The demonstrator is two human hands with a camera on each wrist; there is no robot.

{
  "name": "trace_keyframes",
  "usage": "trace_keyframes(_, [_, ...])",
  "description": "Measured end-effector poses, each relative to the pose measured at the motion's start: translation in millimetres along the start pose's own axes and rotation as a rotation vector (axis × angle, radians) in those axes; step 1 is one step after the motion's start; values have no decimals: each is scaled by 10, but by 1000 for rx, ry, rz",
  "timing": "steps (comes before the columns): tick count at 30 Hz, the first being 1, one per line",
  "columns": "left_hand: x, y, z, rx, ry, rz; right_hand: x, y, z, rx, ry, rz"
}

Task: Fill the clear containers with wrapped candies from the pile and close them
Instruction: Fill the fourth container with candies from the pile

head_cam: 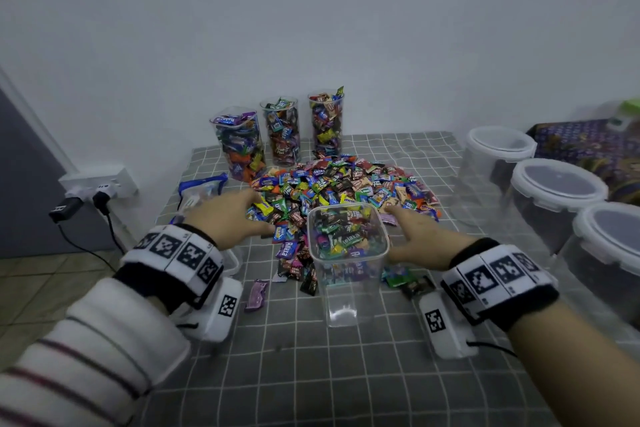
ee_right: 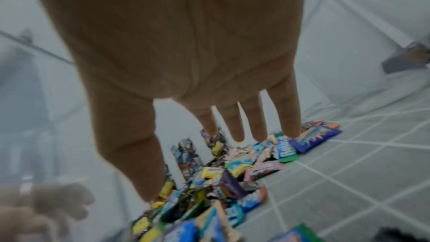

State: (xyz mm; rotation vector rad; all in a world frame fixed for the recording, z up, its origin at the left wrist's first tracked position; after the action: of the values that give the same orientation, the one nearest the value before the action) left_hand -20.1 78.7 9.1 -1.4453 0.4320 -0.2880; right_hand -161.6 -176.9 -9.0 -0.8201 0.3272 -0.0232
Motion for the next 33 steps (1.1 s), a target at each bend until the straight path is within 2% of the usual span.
trace_keyframes(4, [283,80,-222,-60,45,59,367,-108,-200,-56,131,-164])
trace_keyframes(7, [503,183,-295,-78,2,87,556,-191,-300,-23,211,-264])
trace_keyframes(10, [667,291,-309,-117,-68,89,703,-254,-354,13,250,-299])
trace_keyframes(16, [810,352,-386,-44,-144,215,899,-268,-348,-23,289,-167])
trace_keyframes(19, [815,323,-470,-46,-76,278,951,-216,-269,-41,241,-68])
trace_keyframes(23, [767,290,-598,49,63,344,980,-127,-134,-219,226,60])
trace_keyframes(28, [670,189,-712,62,148,220,903,-83,52,-404,126,112])
trace_keyframes(33, [624,142,-707,117,98,130,878,-8,114,-457,54,83])
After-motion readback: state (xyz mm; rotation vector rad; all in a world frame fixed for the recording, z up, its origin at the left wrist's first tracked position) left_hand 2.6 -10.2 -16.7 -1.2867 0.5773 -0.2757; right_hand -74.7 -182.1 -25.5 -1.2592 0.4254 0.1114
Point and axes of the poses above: each hand's wrist, its own x-axis towards the middle knuckle, its own y-axis out of the palm, z = x × y, the point moved 1 cm from there along x, towards the middle knuckle, and after that the axes turned 15 degrees about x, right-handed, at the moved point
